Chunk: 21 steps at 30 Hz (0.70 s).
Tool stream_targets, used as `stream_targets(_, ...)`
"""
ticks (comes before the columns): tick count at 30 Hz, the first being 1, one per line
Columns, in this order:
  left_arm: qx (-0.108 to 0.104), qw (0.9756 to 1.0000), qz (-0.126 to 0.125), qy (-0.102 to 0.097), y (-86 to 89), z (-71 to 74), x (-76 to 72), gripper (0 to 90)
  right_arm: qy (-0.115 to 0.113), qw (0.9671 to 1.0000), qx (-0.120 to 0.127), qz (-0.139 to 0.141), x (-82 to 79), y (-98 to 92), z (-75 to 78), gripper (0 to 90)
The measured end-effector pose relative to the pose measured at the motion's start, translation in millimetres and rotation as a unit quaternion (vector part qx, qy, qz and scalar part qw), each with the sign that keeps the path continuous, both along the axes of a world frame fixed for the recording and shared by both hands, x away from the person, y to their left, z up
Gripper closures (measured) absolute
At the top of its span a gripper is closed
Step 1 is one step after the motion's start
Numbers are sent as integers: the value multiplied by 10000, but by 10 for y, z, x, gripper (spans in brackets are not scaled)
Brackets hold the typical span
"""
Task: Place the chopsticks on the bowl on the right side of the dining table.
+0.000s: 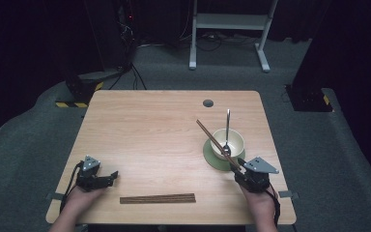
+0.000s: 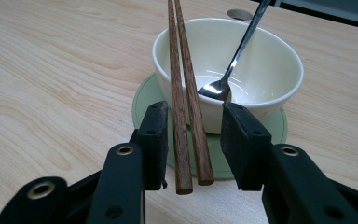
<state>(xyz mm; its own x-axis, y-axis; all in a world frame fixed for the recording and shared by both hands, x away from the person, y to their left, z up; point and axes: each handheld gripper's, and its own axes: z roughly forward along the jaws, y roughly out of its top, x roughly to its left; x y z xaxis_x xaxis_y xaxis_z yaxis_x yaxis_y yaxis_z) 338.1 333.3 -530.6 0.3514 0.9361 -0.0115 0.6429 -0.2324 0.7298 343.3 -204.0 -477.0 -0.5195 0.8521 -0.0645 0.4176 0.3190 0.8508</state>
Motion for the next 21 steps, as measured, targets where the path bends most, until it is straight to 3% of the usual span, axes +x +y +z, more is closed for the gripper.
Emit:
stream_targets(6, 1, 10000, 0, 1, 0, 0, 0, 139, -23, 9999, -115, -87, 0, 28, -1, 625)
stream_targets(21, 11, 10000, -14, -1, 0, -1, 0, 138, -14, 9985, -55, -549, 36, -82, -7, 643)
